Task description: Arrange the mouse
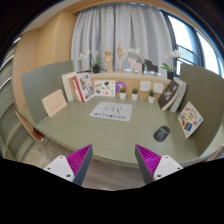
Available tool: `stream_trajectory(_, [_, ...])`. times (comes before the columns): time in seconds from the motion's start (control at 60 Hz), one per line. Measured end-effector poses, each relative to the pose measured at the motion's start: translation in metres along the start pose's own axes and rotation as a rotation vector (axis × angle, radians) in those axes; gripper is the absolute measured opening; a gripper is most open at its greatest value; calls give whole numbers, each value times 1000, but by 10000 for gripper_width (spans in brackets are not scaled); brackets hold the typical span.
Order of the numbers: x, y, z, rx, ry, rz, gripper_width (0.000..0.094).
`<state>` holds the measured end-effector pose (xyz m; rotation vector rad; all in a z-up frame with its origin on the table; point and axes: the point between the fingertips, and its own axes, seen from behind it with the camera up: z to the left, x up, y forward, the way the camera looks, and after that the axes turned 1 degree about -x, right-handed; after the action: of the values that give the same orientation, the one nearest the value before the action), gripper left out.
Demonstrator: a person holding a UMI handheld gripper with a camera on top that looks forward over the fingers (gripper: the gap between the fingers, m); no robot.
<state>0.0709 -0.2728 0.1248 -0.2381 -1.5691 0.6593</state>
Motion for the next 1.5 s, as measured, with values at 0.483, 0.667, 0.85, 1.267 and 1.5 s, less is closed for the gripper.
stream_trajectory(0.483, [-65,103,-195,-268,141,191,846])
stream_trajectory(0.667, [-41,160,-225,-275,133,198,846])
stream_trajectory(0.85, [-21,204,-238,-280,118,228,814])
stream_trajectory(1.267, [0,245,-230,-260,86,270,455])
stream_trajectory(1.5, [-2,246,-227,-212,60,382,351])
